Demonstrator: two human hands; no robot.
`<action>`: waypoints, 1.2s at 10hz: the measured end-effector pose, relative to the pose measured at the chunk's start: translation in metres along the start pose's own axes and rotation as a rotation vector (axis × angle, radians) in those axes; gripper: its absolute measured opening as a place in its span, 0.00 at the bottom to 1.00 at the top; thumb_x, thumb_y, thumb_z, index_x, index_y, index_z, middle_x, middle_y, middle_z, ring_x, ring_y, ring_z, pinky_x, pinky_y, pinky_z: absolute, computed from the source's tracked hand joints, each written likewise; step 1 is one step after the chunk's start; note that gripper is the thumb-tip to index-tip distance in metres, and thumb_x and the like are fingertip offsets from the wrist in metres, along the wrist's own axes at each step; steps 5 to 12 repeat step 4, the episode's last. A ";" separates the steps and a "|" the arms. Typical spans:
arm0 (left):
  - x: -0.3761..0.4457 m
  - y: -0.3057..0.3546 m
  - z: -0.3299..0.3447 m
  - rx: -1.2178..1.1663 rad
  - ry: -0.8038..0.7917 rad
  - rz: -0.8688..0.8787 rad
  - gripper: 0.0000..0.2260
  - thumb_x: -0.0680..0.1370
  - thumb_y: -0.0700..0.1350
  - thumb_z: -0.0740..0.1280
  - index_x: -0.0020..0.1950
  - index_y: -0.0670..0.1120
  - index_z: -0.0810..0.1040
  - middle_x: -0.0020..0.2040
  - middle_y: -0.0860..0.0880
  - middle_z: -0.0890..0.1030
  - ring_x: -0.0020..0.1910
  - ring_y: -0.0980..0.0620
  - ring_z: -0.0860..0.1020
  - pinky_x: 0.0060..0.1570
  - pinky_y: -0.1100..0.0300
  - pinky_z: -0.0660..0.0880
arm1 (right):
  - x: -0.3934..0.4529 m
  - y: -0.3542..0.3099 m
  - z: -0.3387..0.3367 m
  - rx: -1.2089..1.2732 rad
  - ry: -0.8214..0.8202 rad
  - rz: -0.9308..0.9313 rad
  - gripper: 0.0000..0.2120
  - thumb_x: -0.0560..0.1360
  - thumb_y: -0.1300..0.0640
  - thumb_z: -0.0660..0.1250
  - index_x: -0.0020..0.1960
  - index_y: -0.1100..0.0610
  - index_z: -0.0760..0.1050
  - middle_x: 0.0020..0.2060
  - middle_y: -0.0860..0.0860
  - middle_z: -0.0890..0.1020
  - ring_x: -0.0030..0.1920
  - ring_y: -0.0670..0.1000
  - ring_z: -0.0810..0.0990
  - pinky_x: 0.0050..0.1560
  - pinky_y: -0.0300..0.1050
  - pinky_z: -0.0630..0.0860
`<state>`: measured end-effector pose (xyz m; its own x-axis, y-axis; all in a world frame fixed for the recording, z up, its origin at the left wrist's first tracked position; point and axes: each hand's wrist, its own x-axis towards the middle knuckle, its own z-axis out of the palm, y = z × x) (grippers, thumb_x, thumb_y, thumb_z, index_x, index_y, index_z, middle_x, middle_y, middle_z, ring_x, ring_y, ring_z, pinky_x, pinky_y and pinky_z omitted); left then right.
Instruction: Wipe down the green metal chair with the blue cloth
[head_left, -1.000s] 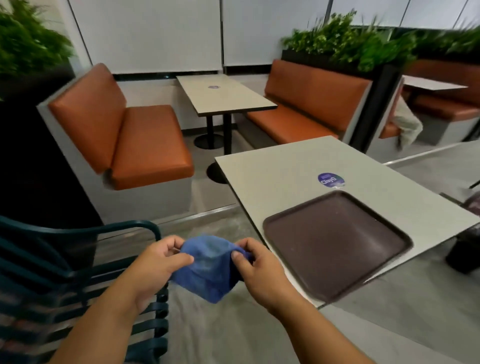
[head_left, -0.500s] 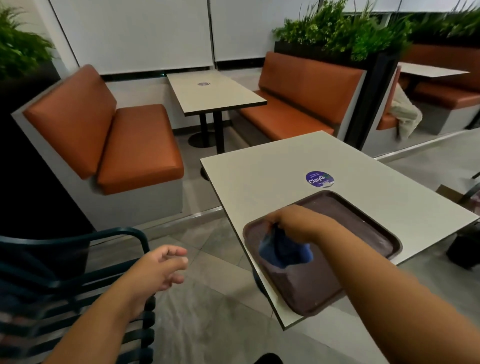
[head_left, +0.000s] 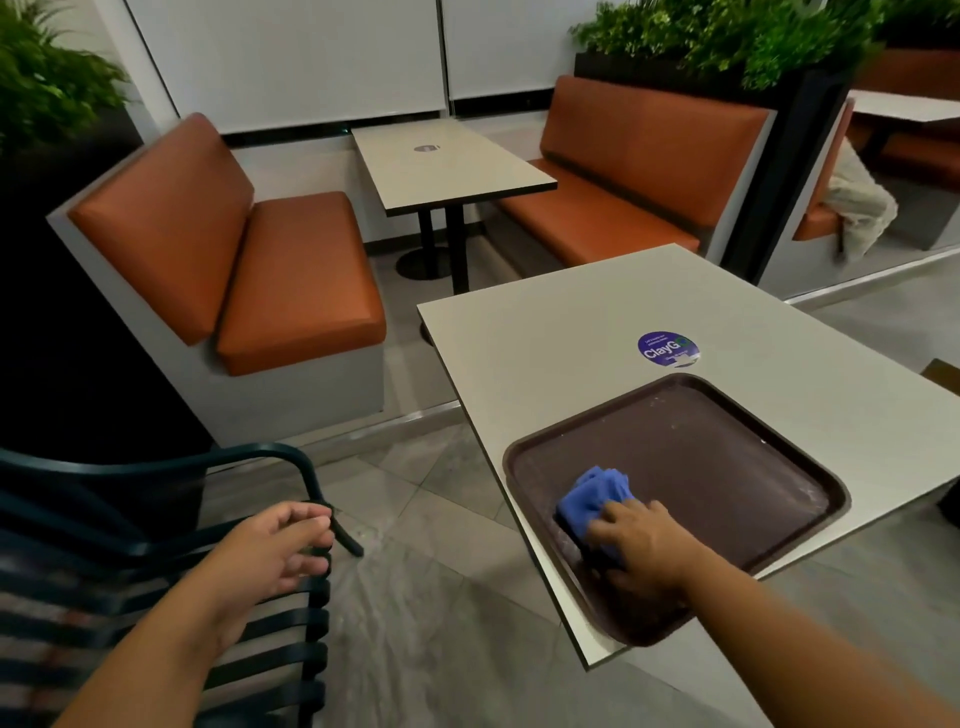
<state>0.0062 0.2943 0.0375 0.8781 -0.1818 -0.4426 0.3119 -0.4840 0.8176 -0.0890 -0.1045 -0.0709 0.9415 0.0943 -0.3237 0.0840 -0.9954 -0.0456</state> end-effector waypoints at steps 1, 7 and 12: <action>0.008 0.011 0.016 -0.017 -0.035 0.050 0.07 0.79 0.48 0.63 0.54 0.51 0.79 0.46 0.49 0.85 0.44 0.49 0.83 0.48 0.53 0.77 | 0.009 -0.009 0.013 0.237 0.145 0.176 0.28 0.75 0.38 0.57 0.73 0.43 0.56 0.74 0.49 0.59 0.75 0.55 0.56 0.73 0.58 0.55; 0.015 0.046 0.055 0.039 -0.121 0.197 0.07 0.79 0.49 0.63 0.53 0.56 0.80 0.50 0.54 0.83 0.48 0.53 0.82 0.56 0.51 0.75 | 0.036 -0.035 0.004 0.302 -0.023 0.341 0.30 0.81 0.50 0.53 0.78 0.45 0.40 0.78 0.50 0.39 0.77 0.56 0.37 0.73 0.67 0.42; 0.015 0.046 0.055 0.039 -0.121 0.197 0.07 0.79 0.49 0.63 0.53 0.56 0.80 0.50 0.54 0.83 0.48 0.53 0.82 0.56 0.51 0.75 | 0.036 -0.035 0.004 0.302 -0.023 0.341 0.30 0.81 0.50 0.53 0.78 0.45 0.40 0.78 0.50 0.39 0.77 0.56 0.37 0.73 0.67 0.42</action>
